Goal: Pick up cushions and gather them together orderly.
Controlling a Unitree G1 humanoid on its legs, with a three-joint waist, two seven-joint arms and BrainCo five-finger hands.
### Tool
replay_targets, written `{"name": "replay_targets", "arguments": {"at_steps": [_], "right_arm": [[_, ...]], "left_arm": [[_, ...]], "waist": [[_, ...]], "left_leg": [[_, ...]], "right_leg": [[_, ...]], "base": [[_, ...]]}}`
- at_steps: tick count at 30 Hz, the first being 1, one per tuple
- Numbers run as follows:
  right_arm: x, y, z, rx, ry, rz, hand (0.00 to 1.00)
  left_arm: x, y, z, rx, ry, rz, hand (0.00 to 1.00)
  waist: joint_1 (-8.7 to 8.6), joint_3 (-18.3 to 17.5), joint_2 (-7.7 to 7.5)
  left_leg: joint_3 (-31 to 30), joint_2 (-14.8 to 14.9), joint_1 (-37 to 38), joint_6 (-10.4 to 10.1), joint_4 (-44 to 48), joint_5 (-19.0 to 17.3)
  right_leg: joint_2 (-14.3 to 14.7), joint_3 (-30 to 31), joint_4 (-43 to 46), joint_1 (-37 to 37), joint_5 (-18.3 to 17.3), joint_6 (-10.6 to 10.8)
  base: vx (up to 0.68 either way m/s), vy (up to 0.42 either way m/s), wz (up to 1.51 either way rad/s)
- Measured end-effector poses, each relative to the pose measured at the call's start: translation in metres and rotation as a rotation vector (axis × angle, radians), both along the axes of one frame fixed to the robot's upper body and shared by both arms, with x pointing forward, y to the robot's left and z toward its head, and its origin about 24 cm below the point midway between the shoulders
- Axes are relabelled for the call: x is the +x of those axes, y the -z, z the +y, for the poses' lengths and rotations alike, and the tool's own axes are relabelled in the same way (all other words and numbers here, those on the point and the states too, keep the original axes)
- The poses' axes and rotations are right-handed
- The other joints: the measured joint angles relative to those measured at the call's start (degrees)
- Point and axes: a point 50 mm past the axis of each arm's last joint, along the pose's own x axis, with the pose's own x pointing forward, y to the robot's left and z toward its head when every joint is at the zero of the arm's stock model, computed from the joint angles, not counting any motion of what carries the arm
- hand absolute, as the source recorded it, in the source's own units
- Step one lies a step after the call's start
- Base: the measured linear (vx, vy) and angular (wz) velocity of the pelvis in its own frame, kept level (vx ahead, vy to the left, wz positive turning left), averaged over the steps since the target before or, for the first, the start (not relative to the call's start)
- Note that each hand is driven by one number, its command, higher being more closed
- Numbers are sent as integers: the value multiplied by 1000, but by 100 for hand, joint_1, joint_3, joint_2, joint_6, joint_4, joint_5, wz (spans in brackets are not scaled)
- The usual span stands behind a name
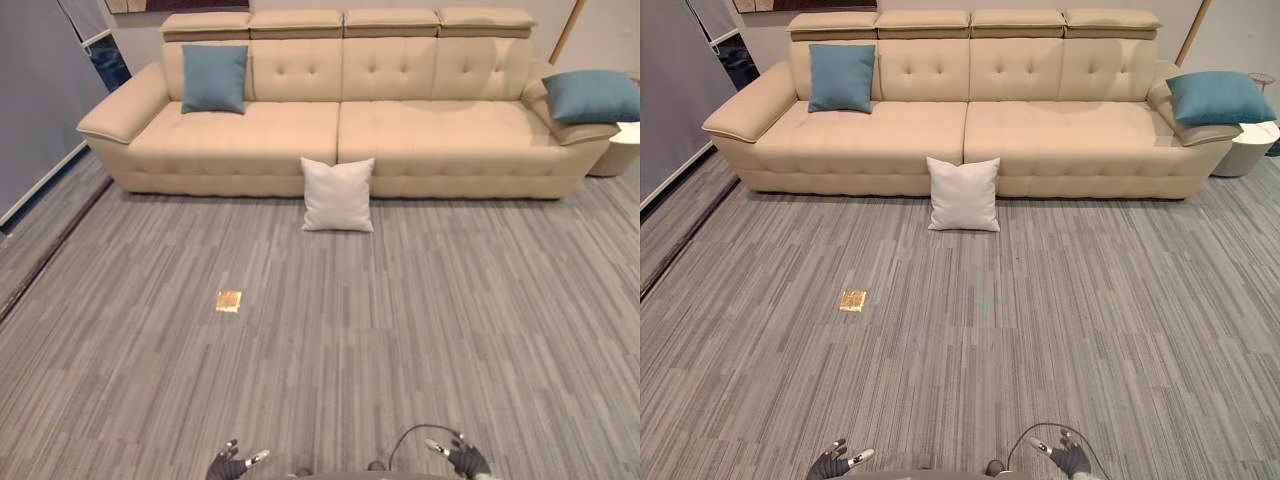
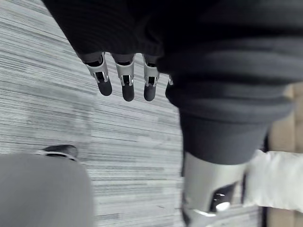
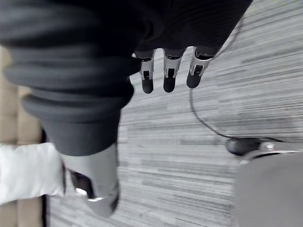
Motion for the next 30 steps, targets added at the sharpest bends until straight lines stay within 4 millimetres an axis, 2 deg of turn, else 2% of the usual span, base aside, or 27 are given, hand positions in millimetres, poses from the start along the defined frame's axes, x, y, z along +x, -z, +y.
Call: {"name": "replay_targets", "arguments": {"at_steps": [5,14,17,22,24,26,28,29,30], "right_arm": [[9,-9,-11,-71,-66,-38,0],[17,-14,-7,-69,-114,-64,0],[19,-15,-8,-74,-115,-66,0],[35,-21,-12,-82,-112,-103,0],[34,-18,-12,-69,-96,-88,0],[35,-17,-12,-52,-75,-75,0],[35,-16,-12,-42,-64,-77,0],[35,-16,-11,-34,-60,-79,0],[35,-15,-7,-17,-51,-81,0]], "left_arm": [[7,-6,1,6,8,-46,0],[10,-9,6,13,-20,-72,0],[10,-10,7,14,-27,-81,0],[17,-16,9,14,-38,-124,0],[20,-19,11,15,-52,-142,0],[21,-22,14,15,-81,-166,0],[23,-25,14,16,-80,-182,0],[25,-26,15,17,-81,-189,0],[26,-28,18,24,-80,-195,0]], "waist": [[-10,20,13],[-96,63,45],[-111,107,79],[-90,266,168],[7,286,198],[41,318,198],[34,411,206],[36,459,203],[17,561,163]], "left_leg": [[108,-34,156,-116,3,-75],[130,-12,213,-283,74,-199],[239,33,120,-261,293,-347],[505,138,-396,5,943,-748],[641,198,-497,108,1152,-975],[710,228,-616,198,1397,-1202],[712,192,-637,271,1729,-1558],[693,167,-598,293,1779,-1630],[589,85,-490,358,1827,-1722]], "right_leg": [[-50,-2,-13,137,-79,123],[-62,-11,7,213,-190,295],[-49,47,29,181,-192,294],[-33,233,192,-224,-192,292],[-14,337,280,-330,-220,311],[-54,369,790,-590,-503,381],[-261,218,2388,-1249,-992,705],[-349,103,2948,-1483,-1021,676],[-561,-123,3923,-1921,-1091,654]], "base": [[91,14,-6],[16,0,0],[-10,-10,-12],[-50,18,-27],[-21,67,-28],[-10,88,-18],[29,129,-4],[69,149,10],[175,138,25]]}}
